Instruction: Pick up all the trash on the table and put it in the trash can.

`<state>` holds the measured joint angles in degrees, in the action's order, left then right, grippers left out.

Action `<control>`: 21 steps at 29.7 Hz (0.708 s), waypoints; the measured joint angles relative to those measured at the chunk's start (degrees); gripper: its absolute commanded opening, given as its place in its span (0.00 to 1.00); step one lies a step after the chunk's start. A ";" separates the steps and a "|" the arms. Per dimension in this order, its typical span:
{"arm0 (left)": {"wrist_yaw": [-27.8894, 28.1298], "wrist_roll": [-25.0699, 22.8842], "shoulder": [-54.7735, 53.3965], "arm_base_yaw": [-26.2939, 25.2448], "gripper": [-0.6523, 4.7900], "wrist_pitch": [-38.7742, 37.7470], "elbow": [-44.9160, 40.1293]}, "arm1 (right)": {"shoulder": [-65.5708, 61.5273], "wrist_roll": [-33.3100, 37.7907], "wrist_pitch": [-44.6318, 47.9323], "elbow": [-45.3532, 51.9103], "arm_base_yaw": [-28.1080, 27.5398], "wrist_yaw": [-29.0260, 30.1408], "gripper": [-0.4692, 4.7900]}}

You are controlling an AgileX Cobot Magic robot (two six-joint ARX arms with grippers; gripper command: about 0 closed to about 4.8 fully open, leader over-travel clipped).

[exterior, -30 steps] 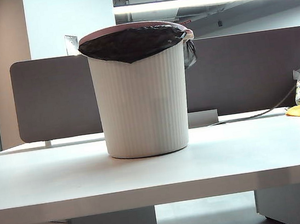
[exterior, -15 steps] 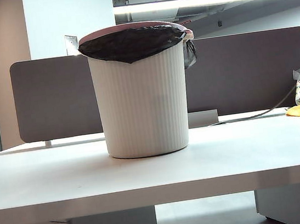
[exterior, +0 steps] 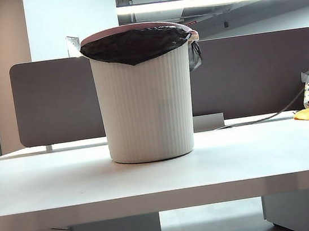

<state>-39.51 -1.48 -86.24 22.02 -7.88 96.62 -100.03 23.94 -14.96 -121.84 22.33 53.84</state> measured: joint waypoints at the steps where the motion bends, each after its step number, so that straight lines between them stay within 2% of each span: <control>1: 0.09 0.15 -0.26 0.00 1.00 0.07 0.00 | -0.02 0.04 0.39 0.00 -0.07 0.00 0.81; 9: 0.07 2.03 -1.73 0.39 1.00 0.07 0.00 | 0.00 3.15 5.05 -0.02 -0.02 1.20 0.81; 17: 0.22 2.43 -2.97 0.79 0.98 0.83 0.00 | 0.00 3.93 5.27 -0.04 0.04 1.75 0.81; 21: 0.48 2.43 -2.99 0.68 0.45 1.01 0.00 | 0.00 4.17 5.27 -0.02 -0.04 1.75 0.81</control>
<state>-39.03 0.95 -89.23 22.70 -6.87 96.62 -100.03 28.12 -9.69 -121.86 22.28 55.59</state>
